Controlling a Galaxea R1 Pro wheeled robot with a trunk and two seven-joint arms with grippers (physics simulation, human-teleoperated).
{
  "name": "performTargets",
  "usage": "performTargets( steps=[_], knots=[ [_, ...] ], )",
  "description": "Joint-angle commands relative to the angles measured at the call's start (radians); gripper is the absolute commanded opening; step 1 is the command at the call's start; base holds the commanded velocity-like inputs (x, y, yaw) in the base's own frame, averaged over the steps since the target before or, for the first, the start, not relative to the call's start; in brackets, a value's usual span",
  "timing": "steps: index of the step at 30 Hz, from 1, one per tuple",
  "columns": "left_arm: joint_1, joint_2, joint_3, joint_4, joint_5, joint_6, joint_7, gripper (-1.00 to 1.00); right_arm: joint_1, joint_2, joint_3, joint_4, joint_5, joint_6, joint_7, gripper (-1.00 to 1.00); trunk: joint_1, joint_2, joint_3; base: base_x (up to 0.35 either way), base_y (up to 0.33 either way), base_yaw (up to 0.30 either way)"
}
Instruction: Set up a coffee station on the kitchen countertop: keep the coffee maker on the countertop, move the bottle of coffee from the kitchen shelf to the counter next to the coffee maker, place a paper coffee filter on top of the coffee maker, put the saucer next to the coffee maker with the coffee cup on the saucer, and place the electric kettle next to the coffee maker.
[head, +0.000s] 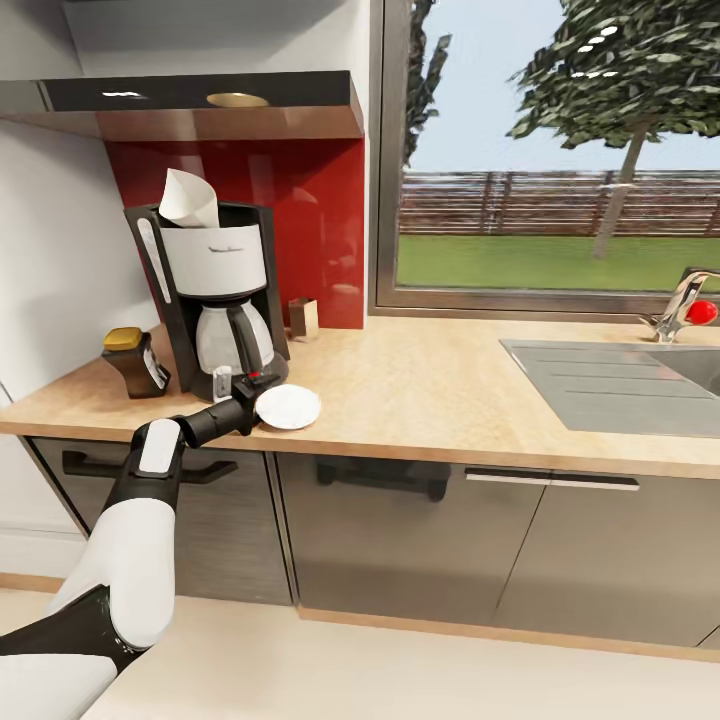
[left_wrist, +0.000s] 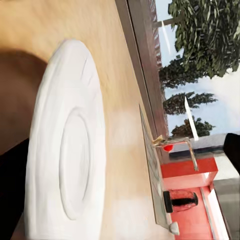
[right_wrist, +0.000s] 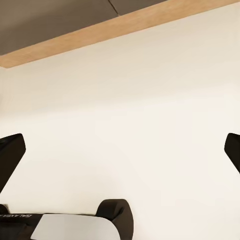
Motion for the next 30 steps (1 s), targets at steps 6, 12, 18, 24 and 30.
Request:
performTargets(
  steps=[6, 12, 18, 24, 30],
  knots=[
    [0.0, -0.001, 0.006, 0.013, -0.061, -0.003, -0.008, 1.0, -0.001, 0.0, -0.004, 0.001, 0.005, -0.003, 0.003, 1.0, 0.0, 0.0, -0.001, 0.0, 0.0, 0.0],
    [0.0, -0.001, 0.008, 0.013, -0.06, -0.003, -0.008, 1.0, -0.001, 0.0, -0.004, 0.002, 0.005, -0.003, 0.003, 1.0, 0.0, 0.0, -0.001, 0.0, 0.0, 0.0],
    [0.0, -0.001, 0.009, 0.013, -0.06, -0.003, -0.008, 1.0, -0.001, 0.0, -0.004, 0.001, 0.005, -0.003, 0.004, 1.0, 0.0, 0.0, -0.001, -0.073, 0.072, 0.0],
    [0.0, -0.001, 0.01, 0.011, -0.06, -0.003, -0.008, 1.0, -0.001, 0.0, -0.004, 0.001, 0.005, -0.003, 0.004, 1.0, 0.0, 0.0, -0.001, -0.008, 0.114, 0.0],
    [0.0, -0.001, 0.01, 0.01, -0.06, -0.003, -0.009, 1.0, -0.001, 0.0, -0.004, 0.001, 0.005, -0.003, 0.004, 1.0, 0.0, 0.0, -0.001, 0.0, 0.063, 0.0]
  ],
)
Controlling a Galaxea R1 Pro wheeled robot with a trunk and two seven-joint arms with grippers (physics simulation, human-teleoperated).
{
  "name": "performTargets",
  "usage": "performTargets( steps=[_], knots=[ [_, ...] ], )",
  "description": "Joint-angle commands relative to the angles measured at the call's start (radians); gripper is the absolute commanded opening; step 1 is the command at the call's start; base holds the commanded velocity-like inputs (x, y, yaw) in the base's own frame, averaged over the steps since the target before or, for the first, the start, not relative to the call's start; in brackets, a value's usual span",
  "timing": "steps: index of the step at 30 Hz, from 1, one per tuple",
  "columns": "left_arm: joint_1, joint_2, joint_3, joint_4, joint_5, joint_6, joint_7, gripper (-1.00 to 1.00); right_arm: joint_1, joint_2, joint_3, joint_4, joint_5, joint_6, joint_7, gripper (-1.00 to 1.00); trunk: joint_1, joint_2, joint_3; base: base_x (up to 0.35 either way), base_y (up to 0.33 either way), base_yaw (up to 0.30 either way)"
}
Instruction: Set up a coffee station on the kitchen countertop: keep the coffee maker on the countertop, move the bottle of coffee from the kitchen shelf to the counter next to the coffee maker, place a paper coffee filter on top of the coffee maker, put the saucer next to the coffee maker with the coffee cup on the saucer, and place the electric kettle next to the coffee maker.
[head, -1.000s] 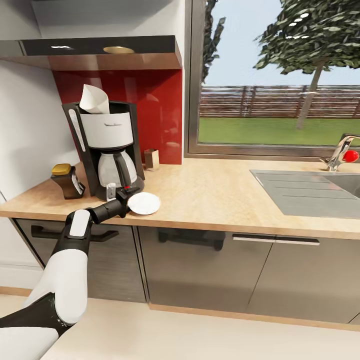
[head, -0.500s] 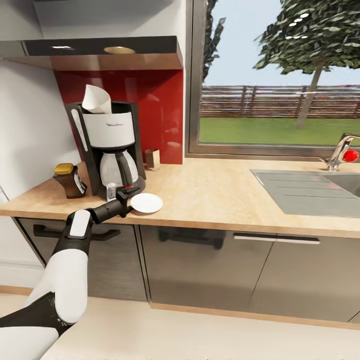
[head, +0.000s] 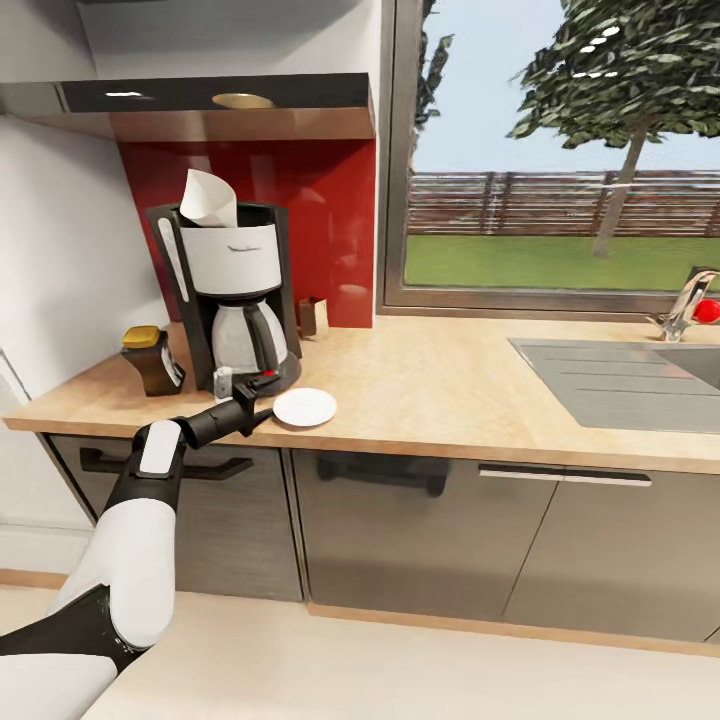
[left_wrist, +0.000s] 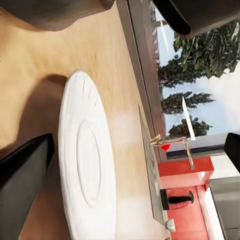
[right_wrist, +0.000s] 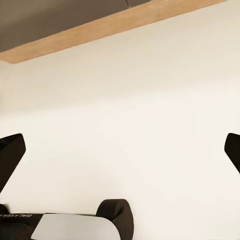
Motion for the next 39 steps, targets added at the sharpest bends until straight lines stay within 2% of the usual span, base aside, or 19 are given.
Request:
performTargets(
  steps=[1, 28, 34, 36, 39],
  knots=[
    [-0.001, 0.0, 0.005, 0.0, -0.069, -0.005, -0.008, 1.0, -0.001, 0.0, -0.004, 0.001, 0.005, -0.003, 0.003, 1.0, 0.0, 0.0, -0.001, -0.027, 0.047, 0.0],
    [-0.001, 0.0, 0.007, 0.002, -0.069, -0.004, -0.009, 1.0, -0.001, 0.0, -0.004, 0.002, 0.005, -0.004, 0.002, 1.0, 0.0, 0.0, -0.001, -0.104, 0.021, 0.0],
    [-0.001, -0.001, 0.008, 0.009, -0.069, -0.002, -0.016, 1.0, -0.001, 0.0, -0.003, 0.002, 0.005, -0.044, 0.002, 1.0, 0.0, 0.0, -0.001, -0.02, 0.0, 0.0],
    [-0.001, -0.006, 0.008, 0.032, -0.068, -0.001, -0.022, 1.0, -0.001, 0.0, -0.003, 0.002, 0.005, -0.048, 0.002, 1.0, 0.0, 0.0, -0.001, -0.004, 0.0, 0.0],
    [-0.001, -0.014, 0.007, 0.128, -0.067, -0.001, -0.078, 1.0, -0.001, 0.0, -0.003, 0.002, 0.005, -0.051, 0.002, 1.0, 0.0, 0.0, -0.001, -0.002, 0.0, 0.0]
  ],
)
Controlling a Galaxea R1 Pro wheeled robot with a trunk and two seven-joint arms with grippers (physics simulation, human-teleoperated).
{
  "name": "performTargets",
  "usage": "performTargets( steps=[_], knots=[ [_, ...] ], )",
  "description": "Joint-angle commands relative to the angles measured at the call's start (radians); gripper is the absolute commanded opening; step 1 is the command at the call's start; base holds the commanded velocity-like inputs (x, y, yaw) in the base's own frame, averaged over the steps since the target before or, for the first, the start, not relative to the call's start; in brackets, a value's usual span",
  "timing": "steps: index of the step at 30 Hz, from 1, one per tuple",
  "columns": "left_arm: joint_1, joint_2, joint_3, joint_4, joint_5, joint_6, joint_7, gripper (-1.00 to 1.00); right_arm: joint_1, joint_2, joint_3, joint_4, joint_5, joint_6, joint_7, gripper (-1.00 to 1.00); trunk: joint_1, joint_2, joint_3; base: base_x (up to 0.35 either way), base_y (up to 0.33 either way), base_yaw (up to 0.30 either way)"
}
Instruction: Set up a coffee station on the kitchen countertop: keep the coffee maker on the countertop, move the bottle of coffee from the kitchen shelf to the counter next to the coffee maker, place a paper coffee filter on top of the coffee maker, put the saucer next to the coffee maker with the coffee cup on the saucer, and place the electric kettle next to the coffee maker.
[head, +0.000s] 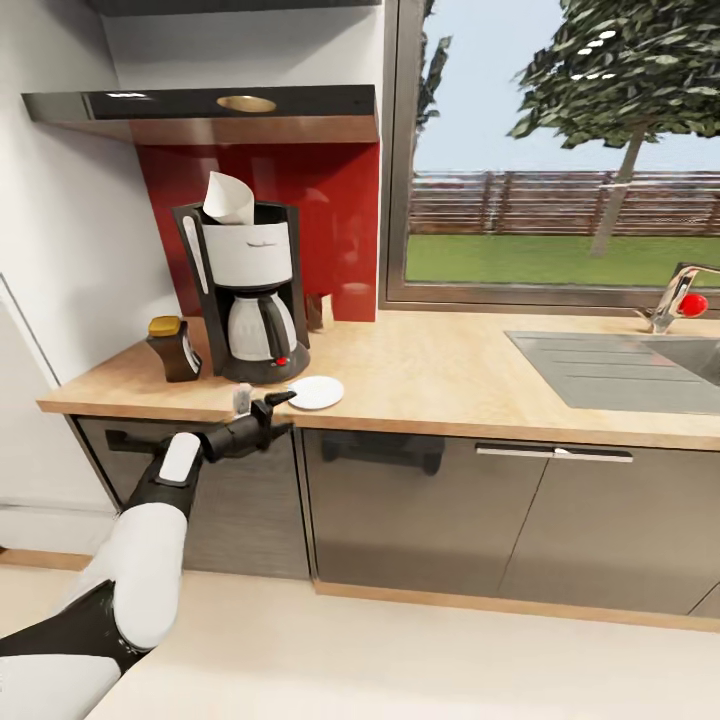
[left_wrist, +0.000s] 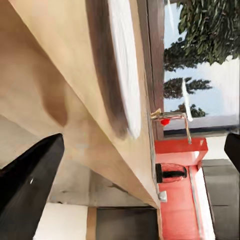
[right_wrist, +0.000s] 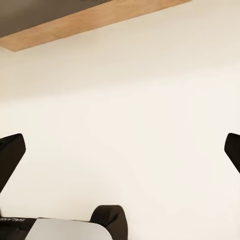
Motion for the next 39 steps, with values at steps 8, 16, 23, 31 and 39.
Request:
performTargets(
  steps=[8, 16, 23, 31, 39],
  knots=[
    [0.009, -0.018, -0.428, 0.318, -0.012, -0.004, -0.572, 1.0, -0.001, 0.0, -0.005, 0.001, 0.007, -0.01, 0.002, 1.0, 0.0, -0.001, -0.001, 0.0, 0.0, 0.0],
    [0.275, 0.145, -0.693, 0.403, -0.019, -0.096, -0.785, 1.0, -0.001, 0.0, -0.004, 0.001, 0.007, -0.013, 0.002, 1.0, 0.0, -0.001, -0.001, 0.0, 0.0, 0.0],
    [0.408, 0.28, -0.757, 0.617, -0.265, -0.62, -0.946, 1.0, -0.001, 0.0, -0.004, 0.002, 0.007, -0.057, 0.007, 1.0, 0.0, -0.001, -0.001, 0.0, 0.0, 0.0],
    [0.529, 0.305, -0.764, 0.635, -0.298, -0.91, -0.631, 1.0, -0.001, 0.0, -0.007, 0.052, 0.006, -0.067, 0.0, 1.0, 0.0, -0.001, -0.001, 0.0, 0.0, 0.0],
    [0.554, 0.273, -0.764, 0.636, -0.269, -0.964, -0.314, 1.0, -0.001, 0.001, -0.007, 0.068, 0.006, -0.068, -0.053, 1.0, 0.0, -0.001, -0.001, 0.0, 0.0, 0.0]
  ],
)
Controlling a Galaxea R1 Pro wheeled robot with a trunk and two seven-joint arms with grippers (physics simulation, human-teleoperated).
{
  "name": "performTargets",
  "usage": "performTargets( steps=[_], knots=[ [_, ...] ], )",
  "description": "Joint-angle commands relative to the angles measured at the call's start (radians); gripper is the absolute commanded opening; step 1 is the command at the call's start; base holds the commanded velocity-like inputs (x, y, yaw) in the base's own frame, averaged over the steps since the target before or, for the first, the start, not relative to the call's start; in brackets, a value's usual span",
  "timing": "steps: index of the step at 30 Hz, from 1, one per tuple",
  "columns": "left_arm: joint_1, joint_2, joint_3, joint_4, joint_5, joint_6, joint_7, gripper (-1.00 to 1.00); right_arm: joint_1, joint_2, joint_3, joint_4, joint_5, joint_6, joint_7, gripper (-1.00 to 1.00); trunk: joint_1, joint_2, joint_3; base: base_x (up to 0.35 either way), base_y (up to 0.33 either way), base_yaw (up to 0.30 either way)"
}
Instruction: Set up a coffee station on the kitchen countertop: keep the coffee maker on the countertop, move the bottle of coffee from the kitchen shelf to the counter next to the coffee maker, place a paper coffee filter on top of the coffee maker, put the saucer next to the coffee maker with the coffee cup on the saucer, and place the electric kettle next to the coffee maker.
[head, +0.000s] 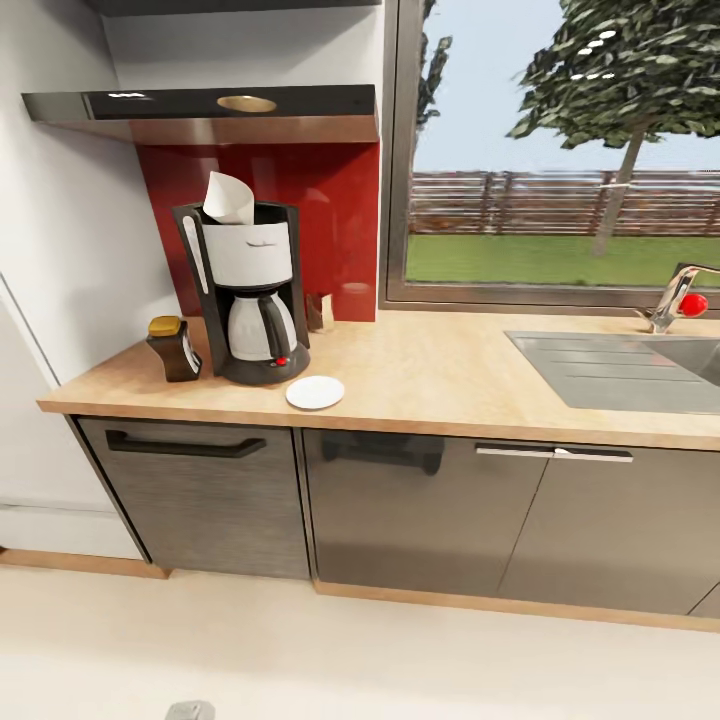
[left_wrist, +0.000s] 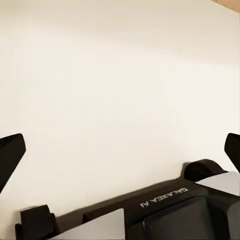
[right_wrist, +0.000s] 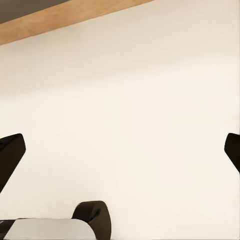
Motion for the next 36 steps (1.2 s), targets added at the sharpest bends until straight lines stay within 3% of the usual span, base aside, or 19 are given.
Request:
performTargets(
  steps=[1, 11, 19, 28, 36],
  knots=[
    [0.001, -0.002, -0.008, 0.0, 0.018, 0.001, 0.029, 1.0, -0.001, 0.0, -0.005, 0.002, 0.006, -0.006, -0.017, 1.0, 0.0, 0.0, -0.001, 0.0, 0.0, 0.0],
    [0.004, -0.005, -0.008, 0.0, 0.056, -0.005, 0.085, 1.0, -0.001, -0.001, -0.005, 0.002, 0.004, -0.015, -0.044, 1.0, 0.0, 0.0, -0.001, 0.0, 0.0, 0.0],
    [0.004, -0.005, -0.008, 0.0, 0.058, -0.005, 0.086, 1.0, -0.001, -0.001, -0.005, 0.002, 0.004, -0.015, -0.044, 1.0, 0.0, 0.0, -0.001, 0.091, -0.064, -0.032],
    [0.004, -0.005, -0.008, 0.0, 0.058, -0.005, 0.086, 1.0, -0.001, -0.001, -0.005, 0.002, 0.004, -0.015, -0.044, 1.0, 0.0, 0.0, -0.001, 0.024, -0.026, -0.244],
    [0.004, -0.005, -0.008, 0.0, 0.058, -0.005, 0.086, 1.0, -0.001, -0.001, -0.005, 0.002, 0.004, -0.015, -0.044, 1.0, 0.0, 0.0, -0.001, 0.12, -0.197, -0.129]
  ],
)
